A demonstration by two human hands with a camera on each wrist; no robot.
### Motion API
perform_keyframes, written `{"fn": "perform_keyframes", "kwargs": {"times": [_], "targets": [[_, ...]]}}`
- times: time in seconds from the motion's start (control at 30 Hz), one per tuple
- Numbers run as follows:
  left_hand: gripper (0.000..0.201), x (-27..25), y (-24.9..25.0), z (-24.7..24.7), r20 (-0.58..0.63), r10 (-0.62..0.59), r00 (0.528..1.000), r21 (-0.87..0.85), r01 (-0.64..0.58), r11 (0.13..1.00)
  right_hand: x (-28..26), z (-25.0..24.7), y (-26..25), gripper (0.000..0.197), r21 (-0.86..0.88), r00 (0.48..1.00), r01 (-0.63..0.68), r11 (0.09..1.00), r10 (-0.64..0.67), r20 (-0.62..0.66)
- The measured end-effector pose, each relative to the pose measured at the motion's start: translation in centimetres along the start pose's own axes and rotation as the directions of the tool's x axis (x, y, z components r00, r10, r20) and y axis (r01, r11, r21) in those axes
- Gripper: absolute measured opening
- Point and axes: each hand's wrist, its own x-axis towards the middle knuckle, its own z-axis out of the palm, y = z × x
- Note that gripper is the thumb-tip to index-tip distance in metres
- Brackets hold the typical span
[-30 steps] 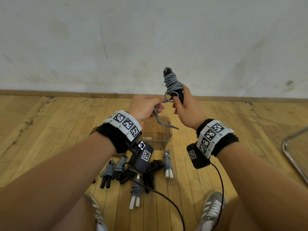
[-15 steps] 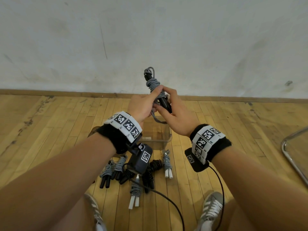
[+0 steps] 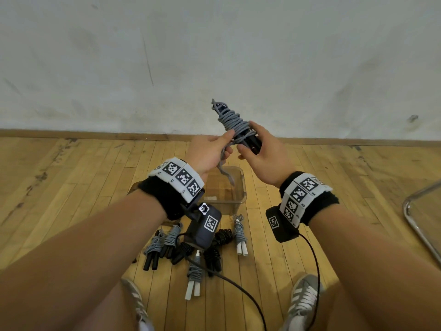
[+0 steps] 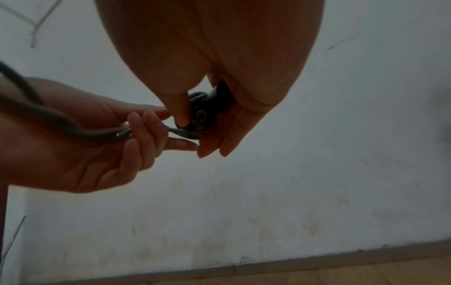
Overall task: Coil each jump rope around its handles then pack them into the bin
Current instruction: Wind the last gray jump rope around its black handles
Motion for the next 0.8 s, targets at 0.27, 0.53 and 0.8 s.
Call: {"fn": "perform_keyframes", "kwargs": {"times": [0.27,0.53,0.8], "targets": [[0.046,-0.3,-0.1,0.2,0.021,0.009,1.0,-0.032,-0.009,0.999,-0.1,-0.5,0.3,0.057,-0.056,0.998,-0.002,0.998,-0.002,-0.066],[0.07,-0.5,-0.1,0.1,-0.006,0.033,0.999,-0.006,-0.033,0.999,-0.7,0.6,-0.4,0.061,0.081,0.992,0.093,0.992,-0.099,0.079],[0.043,-0.4,0.5,0.0,0.068,0.025,0.997,0.02,-0.026,0.999,-0.7,-0.2,-2.3,0.034,0.559,0.952,-0.279,0.781,0.148,0.268]]}}
